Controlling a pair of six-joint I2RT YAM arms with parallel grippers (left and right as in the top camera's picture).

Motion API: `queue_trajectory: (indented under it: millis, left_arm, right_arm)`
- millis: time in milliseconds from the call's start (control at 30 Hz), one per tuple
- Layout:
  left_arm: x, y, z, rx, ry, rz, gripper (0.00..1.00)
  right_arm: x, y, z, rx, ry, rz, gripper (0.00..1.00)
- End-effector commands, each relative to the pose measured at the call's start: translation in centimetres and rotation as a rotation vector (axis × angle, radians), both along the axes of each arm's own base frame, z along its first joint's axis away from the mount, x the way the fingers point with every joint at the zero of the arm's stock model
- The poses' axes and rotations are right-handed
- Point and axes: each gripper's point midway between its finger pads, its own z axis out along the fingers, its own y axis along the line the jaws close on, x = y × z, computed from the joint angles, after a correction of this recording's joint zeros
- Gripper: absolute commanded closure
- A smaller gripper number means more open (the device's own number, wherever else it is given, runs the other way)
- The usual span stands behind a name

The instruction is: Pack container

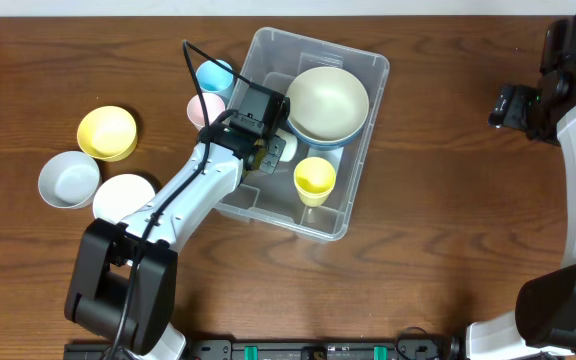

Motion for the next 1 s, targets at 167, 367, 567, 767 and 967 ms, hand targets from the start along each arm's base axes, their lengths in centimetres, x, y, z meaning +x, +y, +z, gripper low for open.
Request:
queue_trajectory:
  millis: [167,367,567,767,967]
  left_arm:
    - [-0.5,-0.7,0.4,-0.035,0.006,-0.013,0.94]
    - [-0.5,-0.9,0.4,-0.045,0.010,-0.019,0.94]
    - [-0.8,-1.5,0.4,-0.077,0.024,-0.038,0.94]
    - [-0.7,-1.5,0.4,-0.079,0.022,-0.038,0.94]
    - [-1.0,-2.9,0.9,-0.145,0.040,-0.075,0.94]
  right_arm:
    - [0.0,-0.2,1.0,0.000,-0.034,-0.019,0.01]
    - [0.0,-0.2,1.0,0.000,-0.035,-0.019,0.01]
    - [0.0,-0.2,1.0,0.000,-0.034,-0.019,0.01]
    - [0.0,-0.2,1.0,0.000,-0.035,-0.019,0.01]
    - [0.0,-0.2,1.0,0.000,-0.034,-0.019,0.01]
